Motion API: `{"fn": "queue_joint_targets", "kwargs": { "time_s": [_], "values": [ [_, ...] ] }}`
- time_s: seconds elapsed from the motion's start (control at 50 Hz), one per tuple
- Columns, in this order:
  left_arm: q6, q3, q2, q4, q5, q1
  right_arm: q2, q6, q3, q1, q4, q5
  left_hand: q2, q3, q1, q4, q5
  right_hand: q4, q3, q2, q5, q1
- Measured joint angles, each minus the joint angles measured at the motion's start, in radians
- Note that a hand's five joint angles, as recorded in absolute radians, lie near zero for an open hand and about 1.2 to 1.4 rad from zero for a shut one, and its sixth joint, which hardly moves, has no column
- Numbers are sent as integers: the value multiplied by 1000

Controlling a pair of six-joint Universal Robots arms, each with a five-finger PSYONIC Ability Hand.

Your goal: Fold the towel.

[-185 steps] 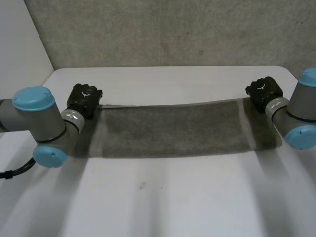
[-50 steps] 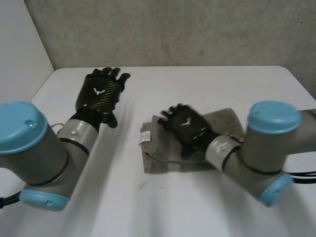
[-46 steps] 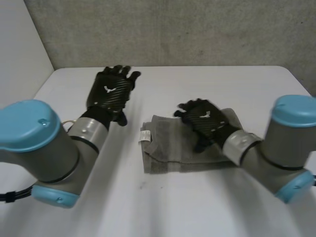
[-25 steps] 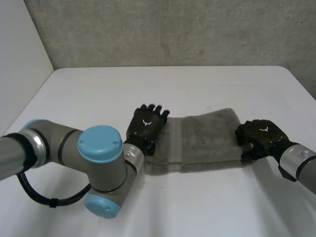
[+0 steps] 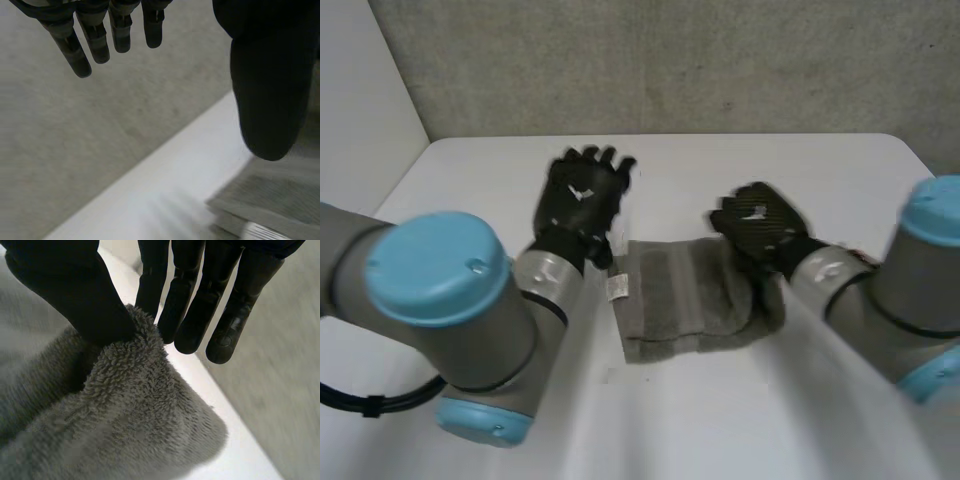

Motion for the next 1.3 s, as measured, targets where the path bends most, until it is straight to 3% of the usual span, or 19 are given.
{"fn": "queue_joint_targets", "kwargs": {
  "time_s": [0.1,0.12,0.14,0.26,0.28,0.34,0.38,0.4,0.52,0.54,0.62,0.72,0.82,0.9,1.0,1.16,1.3],
  "values": [
    [1,-17,45,-1,-9,27,20,-8,-26,84,-5,-5,0,0,0,0,0,0,0,0,0,0],
    [2,-45,90,-1,-14,69,64,-26,-50,194,-12,-16,-1,0,0,-2,0,0,0,0,7,0],
    [2,-55,101,-1,-14,85,84,-36,-54,226,-14,-18,-1,0,0,-2,0,0,0,0,7,0],
    [-3,-95,126,-1,-11,135,178,-87,-62,321,-10,-14,-3,-2,0,-3,0,-82,-79,-88,-31,-30],
    [-4,-100,127,-1,-10,139,187,-94,-62,328,-9,-8,-5,-5,0,-5,0,-331,-327,-322,-262,-261],
    [-6,-103,123,0,-7,142,179,-91,-58,333,-8,16,-6,-5,0,-6,0,-756,-750,-743,-664,-654],
    [-7,-103,121,0,-6,141,174,-87,-57,332,-9,22,-6,-5,0,-6,0,-860,-853,-841,-757,-738],
    [-8,-95,112,2,-5,138,141,-50,-50,313,-9,52,-6,-5,0,-6,0,-957,-956,-929,-842,-800],
    [-18,-53,70,4,-4,118,53,88,-20,237,-8,102,-5,-5,0,-6,0,-962,-973,-935,-847,-800],
    [-39,-17,37,2,-5,98,1,199,1,180,-6,115,-4,-3,0,-5,0,-962,-973,-935,-847,-800],
    [-94,38,-20,-6,-6,63,-64,385,23,84,9,119,-3,-3,3,-4,0,-962,-973,-935,-847,-800],
    [-170,87,-90,-20,-6,22,-76,549,14,-17,69,78,7,8,6,6,2,-962,-973,-935,-847,-800],
    [-272,127,-191,-35,-7,-11,15,618,-55,-87,172,-31,9,9,10,9,3,-962,-973,-935,-848,-800],
    [-321,146,-284,-51,-9,-19,131,608,-137,-105,251,-114,9,9,10,9,3,-962,-973,-935,-848,-800],
    [-328,149,-345,-66,-13,-19,235,545,-204,-95,289,-138,9,9,10,9,3,-962,-973,-935,-848,-800],
    [-317,132,-345,-100,-14,-15,299,375,-247,-79,296,-80,8,7,8,7,0,-962,-973,-935,-859,-800],
    [-277,126,-273,-128,-13,-15,222,293,-243,-74,280,-21,-8,-9,-2,-9,-1,-962,-973,-935,-865,-800]
  ]
}}
